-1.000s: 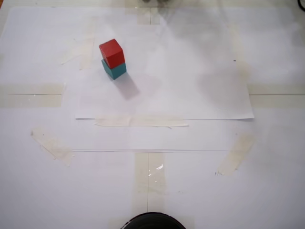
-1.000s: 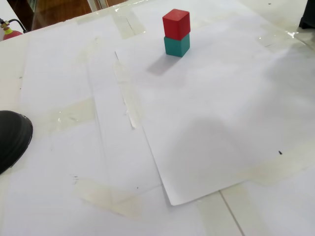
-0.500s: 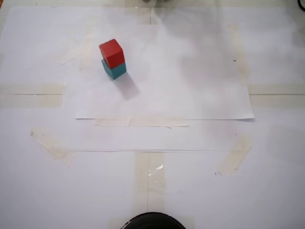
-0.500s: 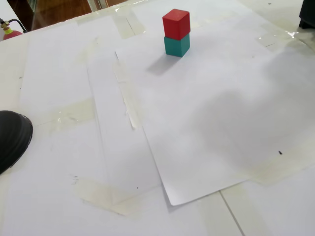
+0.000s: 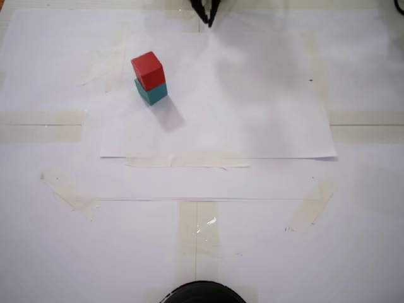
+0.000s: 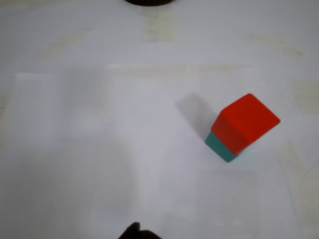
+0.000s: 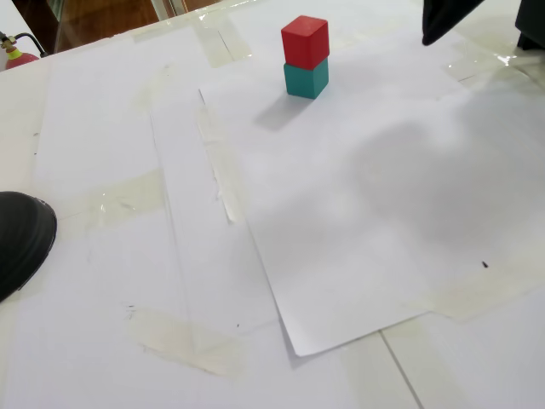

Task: Put the red cube on the top of the blue cube.

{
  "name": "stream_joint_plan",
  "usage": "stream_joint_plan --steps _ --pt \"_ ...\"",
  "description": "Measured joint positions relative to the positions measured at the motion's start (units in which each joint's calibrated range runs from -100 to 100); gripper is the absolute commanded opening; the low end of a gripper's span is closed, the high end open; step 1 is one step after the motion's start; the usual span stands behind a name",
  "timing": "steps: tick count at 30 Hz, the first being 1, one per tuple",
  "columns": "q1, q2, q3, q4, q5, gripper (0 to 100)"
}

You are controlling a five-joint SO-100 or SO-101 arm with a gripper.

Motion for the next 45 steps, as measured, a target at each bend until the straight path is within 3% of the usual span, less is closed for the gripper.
stream_joint_plan --steps 12,45 --pt "-0.07 -3.04 8.4 -8.3 0.0 0" --pt "-0.07 -3.12 16.0 -8.54 1.12 0"
